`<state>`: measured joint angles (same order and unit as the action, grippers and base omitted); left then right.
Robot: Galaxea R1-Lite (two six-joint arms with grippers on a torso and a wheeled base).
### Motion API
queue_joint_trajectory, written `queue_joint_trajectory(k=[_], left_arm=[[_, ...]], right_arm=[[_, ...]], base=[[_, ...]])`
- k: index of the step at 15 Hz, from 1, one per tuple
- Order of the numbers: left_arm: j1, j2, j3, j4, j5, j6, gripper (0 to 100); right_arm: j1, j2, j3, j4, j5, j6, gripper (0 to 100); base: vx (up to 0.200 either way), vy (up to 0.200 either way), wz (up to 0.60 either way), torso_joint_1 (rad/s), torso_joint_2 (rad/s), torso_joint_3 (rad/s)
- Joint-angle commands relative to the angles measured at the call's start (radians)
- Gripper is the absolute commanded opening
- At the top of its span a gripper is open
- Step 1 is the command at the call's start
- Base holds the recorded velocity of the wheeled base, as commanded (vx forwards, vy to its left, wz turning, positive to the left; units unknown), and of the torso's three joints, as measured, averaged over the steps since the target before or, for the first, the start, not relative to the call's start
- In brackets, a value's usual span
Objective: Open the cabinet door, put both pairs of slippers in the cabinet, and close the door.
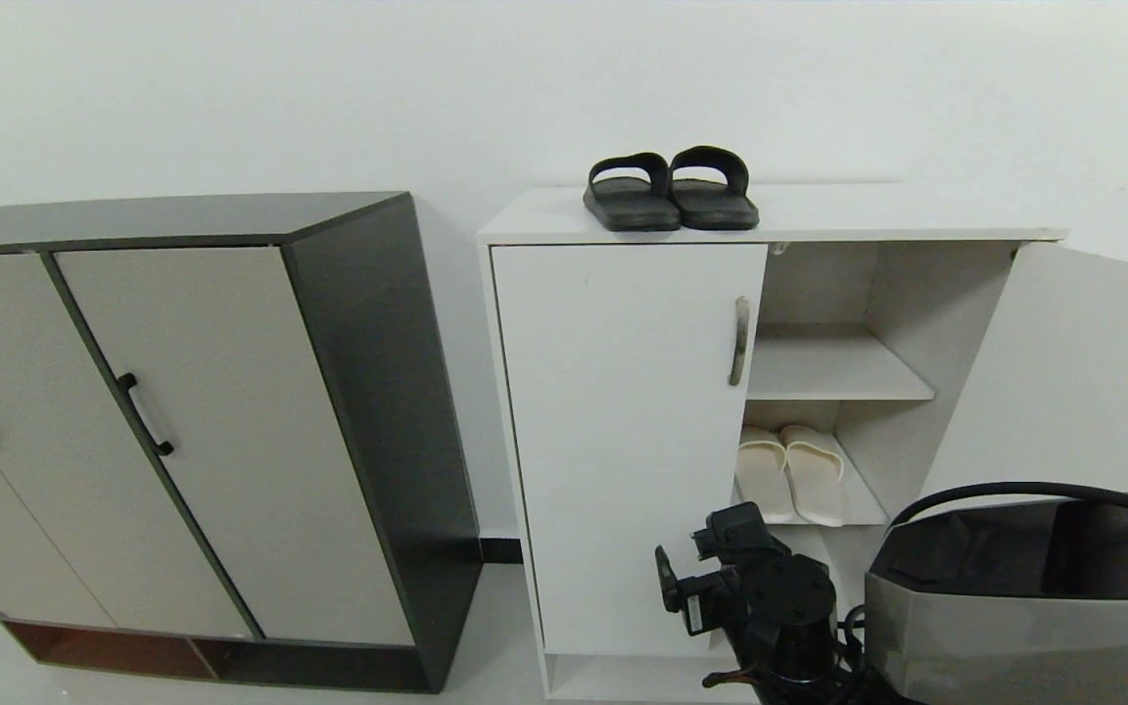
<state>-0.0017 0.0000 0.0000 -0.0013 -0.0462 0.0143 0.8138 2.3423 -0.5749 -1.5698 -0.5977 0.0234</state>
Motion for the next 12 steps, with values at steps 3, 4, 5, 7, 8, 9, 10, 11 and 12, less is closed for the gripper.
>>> queue_joint_trajectory(k=[3, 4, 5, 7, 8, 9, 10, 11, 12], left_arm=[[0.0, 0.002, 0.0, 0.0, -0.001, 0.0, 0], [0.0, 0.002, 0.0, 0.0, 0.0, 0.0, 0], [0.0, 0.002, 0.0, 0.0, -0.001, 0.0, 0], [0.0, 0.002, 0.0, 0.0, 0.0, -0.005, 0], [0.0, 0.002, 0.0, 0.0, 0.002, -0.008, 0], [0.0, 0.002, 0.0, 0.0, 0.0, -0.008, 0], [0.0, 0.002, 0.0, 0.0, 0.002, -0.008, 0], [0.0, 0.002, 0.0, 0.0, 0.0, -0.008, 0], [0.0, 0.002, 0.0, 0.0, 0.002, -0.008, 0]], right_arm=[[0.001, 0.002, -0.002, -0.001, -0.001, 0.0, 100], [0.001, -0.001, 0.0, -0.001, -0.001, 0.0, 100], [0.001, -0.001, 0.0, -0.001, -0.001, 0.001, 100], [0.002, -0.001, 0.0, -0.001, -0.001, 0.006, 100], [0.004, -0.001, 0.0, -0.001, 0.001, 0.007, 100], [0.004, -0.001, 0.001, -0.001, -0.001, 0.006, 100], [0.004, -0.001, 0.001, -0.001, -0.001, 0.006, 100], [0.004, -0.001, 0.001, -0.001, -0.001, 0.006, 100], [0.004, -0.001, 0.0, -0.001, -0.001, 0.006, 100]], base=[[0.0, 0.0, 0.0, 0.097, -0.42, -0.338], [0.0, 0.0, 0.0, 0.115, -0.44, -0.334], [0.0, 0.0, 0.0, 0.124, -0.44, -0.33], [0.0, 0.0, 0.0, 0.134, -0.47, -0.33], [0.0, 0.0, 0.0, 0.149, -0.47, -0.305], [0.0, 0.0, 0.0, 0.159, -0.48, -0.334], [0.0, 0.0, 0.0, 0.154, -0.48, -0.315], [0.0, 0.0, 0.0, 0.173, -0.49, -0.31], [0.0, 0.0, 0.0, 0.183, -0.49, -0.31]])
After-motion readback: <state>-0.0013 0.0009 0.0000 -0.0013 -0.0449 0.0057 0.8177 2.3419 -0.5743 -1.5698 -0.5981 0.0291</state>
